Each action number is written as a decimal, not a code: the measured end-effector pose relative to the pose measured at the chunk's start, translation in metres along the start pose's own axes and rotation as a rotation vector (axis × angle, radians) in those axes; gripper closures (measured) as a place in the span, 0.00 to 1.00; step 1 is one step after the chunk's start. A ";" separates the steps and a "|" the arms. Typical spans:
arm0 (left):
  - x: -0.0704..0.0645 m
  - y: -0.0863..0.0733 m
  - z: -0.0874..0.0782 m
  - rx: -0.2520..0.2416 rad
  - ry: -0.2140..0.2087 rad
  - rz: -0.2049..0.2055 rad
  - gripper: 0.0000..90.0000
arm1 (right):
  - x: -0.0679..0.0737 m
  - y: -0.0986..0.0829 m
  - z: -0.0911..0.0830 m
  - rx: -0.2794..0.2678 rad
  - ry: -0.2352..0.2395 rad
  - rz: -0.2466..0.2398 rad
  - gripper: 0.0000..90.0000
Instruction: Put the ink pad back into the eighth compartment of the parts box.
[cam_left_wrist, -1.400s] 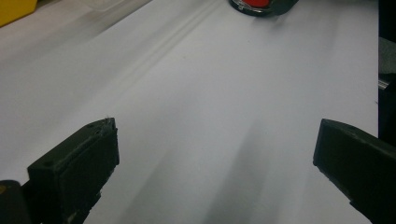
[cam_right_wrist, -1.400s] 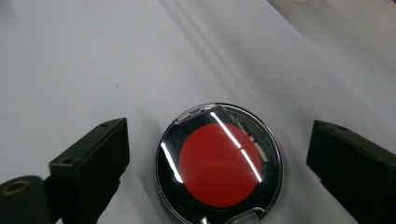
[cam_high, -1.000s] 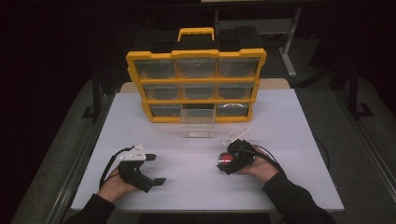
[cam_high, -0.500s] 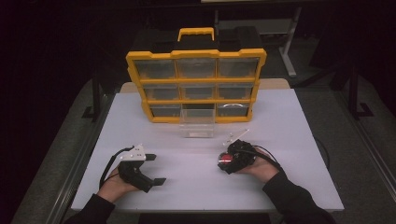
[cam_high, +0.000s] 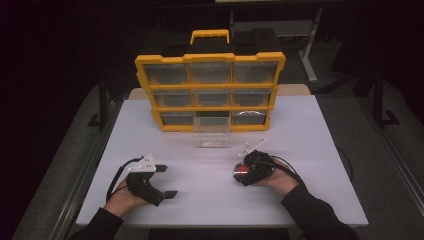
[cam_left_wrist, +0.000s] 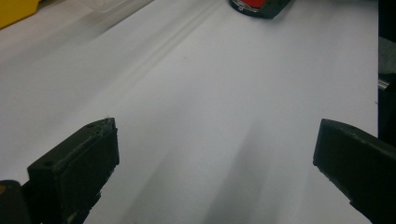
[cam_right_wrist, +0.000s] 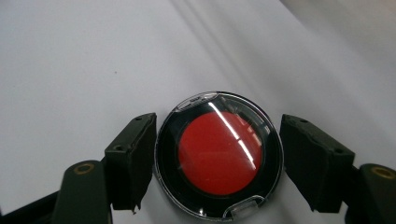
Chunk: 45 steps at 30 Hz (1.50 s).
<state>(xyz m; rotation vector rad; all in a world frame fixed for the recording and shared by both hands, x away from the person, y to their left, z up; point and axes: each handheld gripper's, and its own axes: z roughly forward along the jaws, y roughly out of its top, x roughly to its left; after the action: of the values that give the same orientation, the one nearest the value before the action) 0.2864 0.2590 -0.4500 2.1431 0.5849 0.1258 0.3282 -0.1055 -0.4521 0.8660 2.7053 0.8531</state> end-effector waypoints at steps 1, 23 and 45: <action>0.000 0.000 0.000 0.000 0.000 0.000 0.00 | 0.000 0.000 0.000 0.000 0.000 -0.001 0.31; 0.000 0.000 -0.001 -0.001 0.003 0.003 0.00 | -0.003 0.003 -0.010 -0.009 0.010 0.013 0.31; -0.001 0.001 0.000 -0.007 0.004 0.003 0.00 | -0.007 0.016 -0.027 -0.014 0.008 0.009 0.32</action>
<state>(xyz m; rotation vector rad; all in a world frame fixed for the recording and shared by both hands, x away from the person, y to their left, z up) 0.2856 0.2585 -0.4492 2.1380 0.5829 0.1341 0.3330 -0.1118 -0.4214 0.8747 2.7007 0.8787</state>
